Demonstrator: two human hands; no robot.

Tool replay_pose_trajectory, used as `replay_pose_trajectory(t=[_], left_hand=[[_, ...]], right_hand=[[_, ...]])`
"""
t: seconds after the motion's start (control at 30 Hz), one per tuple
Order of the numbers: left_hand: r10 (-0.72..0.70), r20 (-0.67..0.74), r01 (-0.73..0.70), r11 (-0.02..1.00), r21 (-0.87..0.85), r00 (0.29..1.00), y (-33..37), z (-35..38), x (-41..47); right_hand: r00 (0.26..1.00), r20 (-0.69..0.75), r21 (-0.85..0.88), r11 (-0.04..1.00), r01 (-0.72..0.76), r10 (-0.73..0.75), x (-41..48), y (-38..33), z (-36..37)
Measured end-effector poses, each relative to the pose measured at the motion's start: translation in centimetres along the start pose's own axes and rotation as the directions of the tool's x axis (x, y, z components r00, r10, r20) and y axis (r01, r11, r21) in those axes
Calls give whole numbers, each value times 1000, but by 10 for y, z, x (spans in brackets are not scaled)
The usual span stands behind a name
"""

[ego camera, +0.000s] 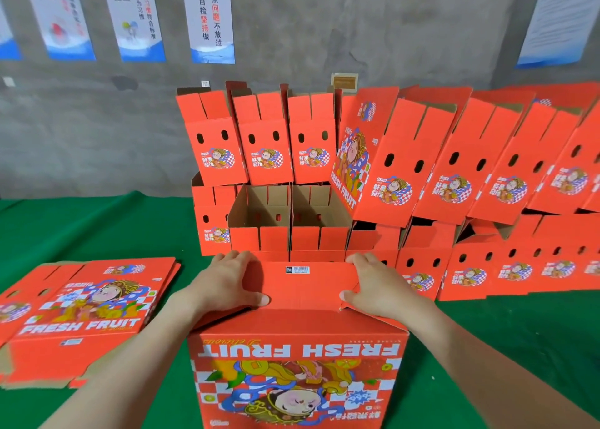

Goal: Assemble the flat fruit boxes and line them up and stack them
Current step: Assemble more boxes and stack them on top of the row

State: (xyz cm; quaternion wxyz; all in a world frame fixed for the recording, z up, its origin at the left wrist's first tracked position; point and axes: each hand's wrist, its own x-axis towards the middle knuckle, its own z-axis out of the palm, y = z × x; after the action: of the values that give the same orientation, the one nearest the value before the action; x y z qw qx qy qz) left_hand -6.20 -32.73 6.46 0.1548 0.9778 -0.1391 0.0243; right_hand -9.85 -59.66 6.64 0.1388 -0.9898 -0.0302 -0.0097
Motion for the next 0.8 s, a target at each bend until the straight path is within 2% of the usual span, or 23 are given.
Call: replay_pose_trajectory(t=[0.27, 0.3, 0.33, 0.37, 0.4, 0.43, 0.47, 0.5, 0.57, 0.63, 0.67, 0.7, 0.73, 0.8], left_hand=[[16, -25, -16, 1000, -6, 1000, -3, 2, 0], [23, -42, -25, 998, -64, 999, -2, 0, -1], [9, -71, -24, 977, -211, 997, -4, 0, -3], [-33, -88, -9, 898, -440, 996, -6, -2, -6], [-93, -87, 8, 728, -686, 992, -8, -5, -11], [-152, -82, 5, 499, -866, 985, -12, -6, -17], [-210, -63, 4, 304, -953, 976, -19, -4, -23], [-257, -33, 25, 221, -975, 966, -26, -1, -29], [-324, 38, 124, 248, -961, 945, -43, 9, -40], [-351, 143, 241, 252, -937, 925, -55, 20, -51], [-343, 203, 291, 229, -929, 917, -60, 25, -56], [-339, 251, 329, 198, -923, 907, -61, 27, -61], [-336, 283, 358, 188, -915, 899, -61, 28, -65], [-314, 307, 388, 241, -890, 899, -58, 26, -71]], right_hand=[[1000, -5, 17, 1000, -8, 8, -4, 0, 4], [1000, -6, 27, 1000, -10, 10, -5, 1, 4], [1000, -10, 42, 999, -10, 10, -5, 1, 4], [1000, -16, 63, 998, -6, 7, -5, 3, 4], [1000, -22, 98, 995, 2, 1, -6, 5, 4], [1000, -30, 149, 989, 15, -10, -6, 8, 4], [999, -39, 217, 976, 27, -19, -6, 10, 4], [999, -44, 310, 950, 28, -15, -7, 14, 4], [998, -48, 575, 818, -11, 47, -11, 21, 6], [984, 24, 829, 546, -118, 176, -17, 30, 11], [967, 91, 889, 419, -187, 237, -20, 37, 16], [946, 162, 900, 351, -258, 281, -24, 46, 23], [926, 226, 881, 342, -327, 302, -30, 54, 30], [902, 341, 805, 413, -426, 266, -45, 64, 42]])
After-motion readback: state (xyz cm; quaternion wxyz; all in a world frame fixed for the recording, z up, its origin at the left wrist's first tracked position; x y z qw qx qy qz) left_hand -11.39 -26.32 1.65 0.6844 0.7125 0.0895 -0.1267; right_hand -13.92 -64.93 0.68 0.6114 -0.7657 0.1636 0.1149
